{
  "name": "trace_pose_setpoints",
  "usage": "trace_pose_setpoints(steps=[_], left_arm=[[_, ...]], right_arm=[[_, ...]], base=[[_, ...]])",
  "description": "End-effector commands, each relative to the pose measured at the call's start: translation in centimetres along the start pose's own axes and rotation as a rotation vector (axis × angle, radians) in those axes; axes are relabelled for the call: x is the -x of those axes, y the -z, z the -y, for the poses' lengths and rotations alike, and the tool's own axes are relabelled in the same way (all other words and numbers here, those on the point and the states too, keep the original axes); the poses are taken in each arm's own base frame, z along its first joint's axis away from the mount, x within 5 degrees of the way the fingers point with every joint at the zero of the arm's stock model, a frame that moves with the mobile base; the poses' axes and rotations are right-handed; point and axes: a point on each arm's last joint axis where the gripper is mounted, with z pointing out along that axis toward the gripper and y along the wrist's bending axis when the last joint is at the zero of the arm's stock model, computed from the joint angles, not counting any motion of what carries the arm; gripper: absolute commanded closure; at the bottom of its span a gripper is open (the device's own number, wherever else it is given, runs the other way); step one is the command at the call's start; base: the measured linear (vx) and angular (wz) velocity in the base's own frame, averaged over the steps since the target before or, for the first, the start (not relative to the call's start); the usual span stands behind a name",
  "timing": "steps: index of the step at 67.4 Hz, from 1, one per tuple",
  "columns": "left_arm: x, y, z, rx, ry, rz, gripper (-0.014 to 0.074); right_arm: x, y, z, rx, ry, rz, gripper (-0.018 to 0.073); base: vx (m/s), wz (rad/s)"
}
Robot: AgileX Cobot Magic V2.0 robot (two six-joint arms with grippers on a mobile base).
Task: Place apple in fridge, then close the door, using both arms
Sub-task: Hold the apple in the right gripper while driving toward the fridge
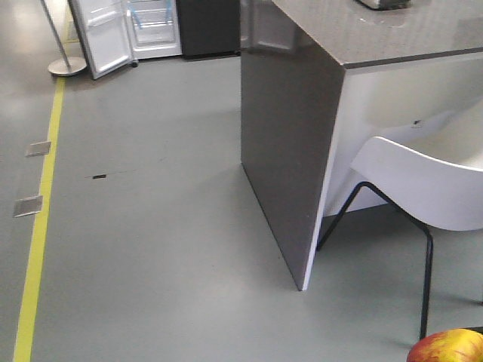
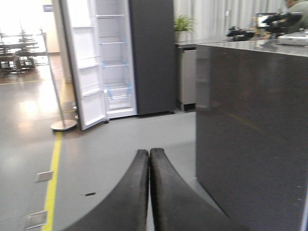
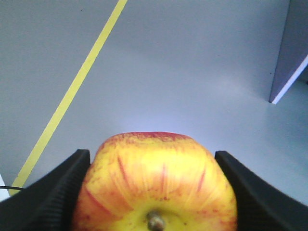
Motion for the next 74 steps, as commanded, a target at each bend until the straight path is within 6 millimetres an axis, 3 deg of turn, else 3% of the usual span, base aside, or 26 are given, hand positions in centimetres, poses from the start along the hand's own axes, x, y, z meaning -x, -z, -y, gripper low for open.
trace_pose_setpoints(steps=[1, 74], left_arm=[[1.32, 0.23, 0.07, -0.006, 0.011, 0.107, 0.0603], [1.32, 0.23, 0.07, -0.006, 0.011, 0.107, 0.0603]], right_arm=[[1.07, 0.48, -0.08, -0.003, 0.001, 0.077, 0.0410], [1.06, 0.48, -0.08, -0.002, 0.001, 0.076, 0.0410]], base=[[0.12, 0.47], [0.11, 0.38]])
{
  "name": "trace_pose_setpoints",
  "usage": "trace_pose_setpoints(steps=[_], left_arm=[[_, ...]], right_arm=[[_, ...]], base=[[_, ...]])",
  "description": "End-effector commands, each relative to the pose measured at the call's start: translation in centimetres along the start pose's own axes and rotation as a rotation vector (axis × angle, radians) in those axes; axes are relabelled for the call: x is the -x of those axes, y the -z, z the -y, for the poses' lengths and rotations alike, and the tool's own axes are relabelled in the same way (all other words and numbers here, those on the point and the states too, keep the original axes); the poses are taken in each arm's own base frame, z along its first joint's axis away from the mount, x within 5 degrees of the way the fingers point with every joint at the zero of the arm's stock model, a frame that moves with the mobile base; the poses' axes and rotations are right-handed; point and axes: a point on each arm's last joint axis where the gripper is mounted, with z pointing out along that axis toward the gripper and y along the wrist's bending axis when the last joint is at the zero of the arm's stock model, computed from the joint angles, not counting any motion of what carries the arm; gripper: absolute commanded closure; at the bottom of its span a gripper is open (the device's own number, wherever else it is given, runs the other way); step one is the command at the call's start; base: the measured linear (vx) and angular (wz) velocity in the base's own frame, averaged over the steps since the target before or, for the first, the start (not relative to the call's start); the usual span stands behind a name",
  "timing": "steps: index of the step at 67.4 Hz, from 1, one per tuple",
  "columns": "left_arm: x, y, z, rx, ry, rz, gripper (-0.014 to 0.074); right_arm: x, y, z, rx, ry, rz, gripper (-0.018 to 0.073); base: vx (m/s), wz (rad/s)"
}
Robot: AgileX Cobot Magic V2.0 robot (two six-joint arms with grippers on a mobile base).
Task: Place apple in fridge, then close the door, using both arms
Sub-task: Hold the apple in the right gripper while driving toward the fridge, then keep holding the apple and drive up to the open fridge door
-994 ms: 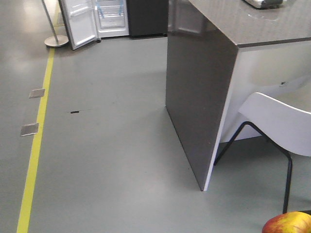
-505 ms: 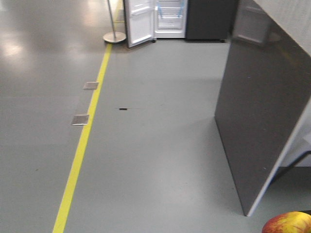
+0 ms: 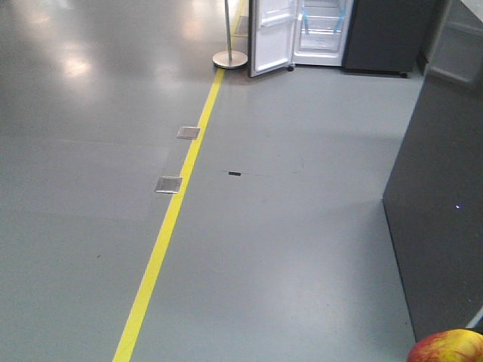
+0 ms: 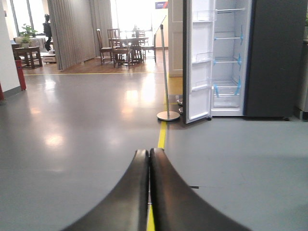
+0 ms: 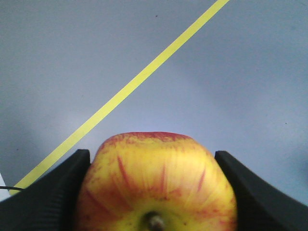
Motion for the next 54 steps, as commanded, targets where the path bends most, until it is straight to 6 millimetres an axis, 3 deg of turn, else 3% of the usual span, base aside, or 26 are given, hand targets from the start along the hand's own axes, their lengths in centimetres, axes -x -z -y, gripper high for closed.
trace_pose_setpoints(steps=[1, 54], left_arm=[[1.32, 0.23, 0.07, -0.006, 0.011, 0.107, 0.0603], [1.32, 0.23, 0.07, -0.006, 0.011, 0.107, 0.0603]], right_arm=[[1.07, 0.48, -0.08, -0.003, 0.001, 0.077, 0.0410], [1.07, 0.48, -0.08, -0.003, 0.001, 0.077, 0.0410]], base=[[0.13, 0.18], [0.18, 0.03]])
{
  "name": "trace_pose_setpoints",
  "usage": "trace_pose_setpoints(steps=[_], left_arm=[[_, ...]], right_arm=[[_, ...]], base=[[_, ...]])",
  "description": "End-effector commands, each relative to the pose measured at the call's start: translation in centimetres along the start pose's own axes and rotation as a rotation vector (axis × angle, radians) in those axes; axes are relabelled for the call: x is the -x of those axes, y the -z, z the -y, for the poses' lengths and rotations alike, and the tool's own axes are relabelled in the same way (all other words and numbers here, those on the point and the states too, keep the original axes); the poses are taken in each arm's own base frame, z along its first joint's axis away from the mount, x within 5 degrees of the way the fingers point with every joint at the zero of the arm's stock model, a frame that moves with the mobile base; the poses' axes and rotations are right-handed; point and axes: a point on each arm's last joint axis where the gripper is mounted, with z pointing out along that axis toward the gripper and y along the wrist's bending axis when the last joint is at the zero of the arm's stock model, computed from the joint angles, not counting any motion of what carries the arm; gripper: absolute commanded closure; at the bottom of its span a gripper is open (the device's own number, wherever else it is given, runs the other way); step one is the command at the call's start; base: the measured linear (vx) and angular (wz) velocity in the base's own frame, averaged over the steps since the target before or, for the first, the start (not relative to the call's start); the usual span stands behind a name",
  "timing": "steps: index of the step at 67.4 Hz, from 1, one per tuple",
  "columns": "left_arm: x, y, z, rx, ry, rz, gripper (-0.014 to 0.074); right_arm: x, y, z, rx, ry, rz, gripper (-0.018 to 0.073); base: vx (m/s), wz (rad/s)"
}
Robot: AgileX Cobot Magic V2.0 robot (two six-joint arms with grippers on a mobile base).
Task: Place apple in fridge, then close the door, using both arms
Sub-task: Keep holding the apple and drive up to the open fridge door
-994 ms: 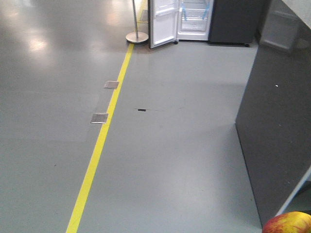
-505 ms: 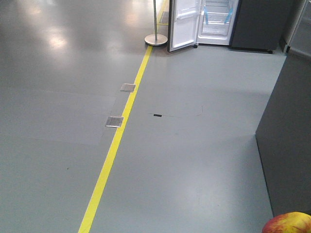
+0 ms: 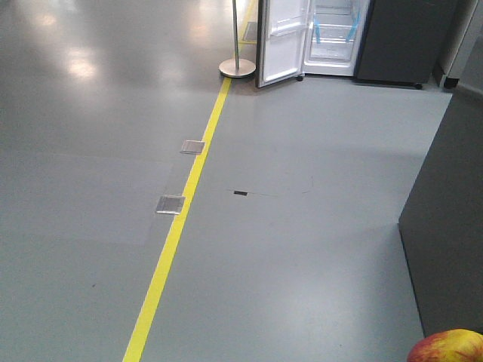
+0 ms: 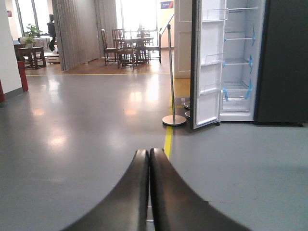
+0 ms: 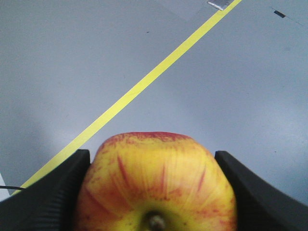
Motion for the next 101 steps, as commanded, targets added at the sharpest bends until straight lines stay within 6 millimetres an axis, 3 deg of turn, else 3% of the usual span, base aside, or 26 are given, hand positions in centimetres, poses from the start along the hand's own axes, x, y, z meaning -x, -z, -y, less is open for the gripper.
trace_pose_setpoints(steps=[1, 101], left_arm=[[1.32, 0.23, 0.07, -0.006, 0.011, 0.107, 0.0603], [1.32, 0.23, 0.07, -0.006, 0.011, 0.107, 0.0603]], right_arm=[[1.07, 0.48, -0.08, -0.003, 0.001, 0.077, 0.0410], [1.07, 0.48, -0.08, -0.003, 0.001, 0.077, 0.0410]], base=[[0.21, -0.09], [0.28, -0.03]])
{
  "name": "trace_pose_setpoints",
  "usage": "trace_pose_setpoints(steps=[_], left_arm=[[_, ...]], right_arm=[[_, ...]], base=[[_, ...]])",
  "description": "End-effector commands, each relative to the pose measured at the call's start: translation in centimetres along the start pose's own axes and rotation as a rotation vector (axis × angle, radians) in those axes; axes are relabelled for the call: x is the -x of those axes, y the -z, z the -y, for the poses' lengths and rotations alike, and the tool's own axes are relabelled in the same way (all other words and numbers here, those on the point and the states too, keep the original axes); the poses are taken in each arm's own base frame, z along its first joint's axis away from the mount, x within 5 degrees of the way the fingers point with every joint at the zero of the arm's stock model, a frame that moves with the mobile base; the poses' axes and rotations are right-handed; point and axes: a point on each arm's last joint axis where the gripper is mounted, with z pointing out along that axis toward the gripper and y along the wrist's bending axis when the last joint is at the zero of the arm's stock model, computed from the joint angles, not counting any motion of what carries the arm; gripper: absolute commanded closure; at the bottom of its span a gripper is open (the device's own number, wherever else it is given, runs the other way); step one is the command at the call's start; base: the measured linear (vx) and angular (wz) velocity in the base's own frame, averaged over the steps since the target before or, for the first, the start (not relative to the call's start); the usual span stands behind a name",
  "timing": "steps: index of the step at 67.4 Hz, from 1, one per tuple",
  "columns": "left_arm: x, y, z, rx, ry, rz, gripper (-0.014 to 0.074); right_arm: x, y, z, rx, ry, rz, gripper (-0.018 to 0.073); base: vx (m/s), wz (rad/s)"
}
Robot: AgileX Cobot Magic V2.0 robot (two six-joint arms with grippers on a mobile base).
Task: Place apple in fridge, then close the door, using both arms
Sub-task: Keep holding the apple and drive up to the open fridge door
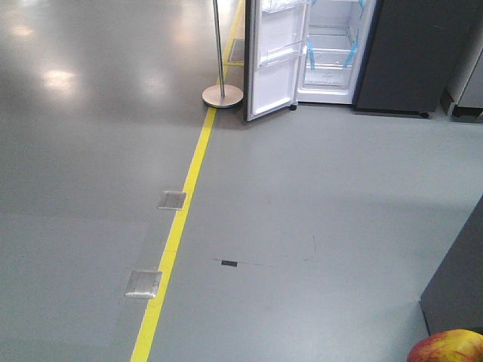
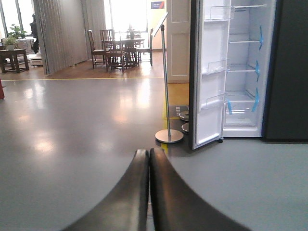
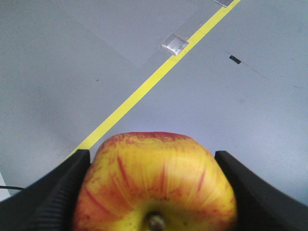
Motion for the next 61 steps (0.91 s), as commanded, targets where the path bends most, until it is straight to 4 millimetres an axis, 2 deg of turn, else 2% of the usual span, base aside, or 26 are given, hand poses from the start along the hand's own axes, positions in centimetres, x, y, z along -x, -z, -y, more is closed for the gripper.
trace_pose_setpoints(steps=[1, 61], left_arm=[[1.32, 0.23, 0.07, -0.006, 0.011, 0.107, 0.0603], [1.32, 0.23, 0.07, -0.006, 0.011, 0.107, 0.0603]], right_arm=[[1.08, 0.48, -0.07, -0.003, 0.001, 0.078, 0.0410], [1.08, 0.48, -0.07, -0.003, 0.001, 0.078, 0.0410]], base=[[0.32, -0.07], [0.33, -0.05]])
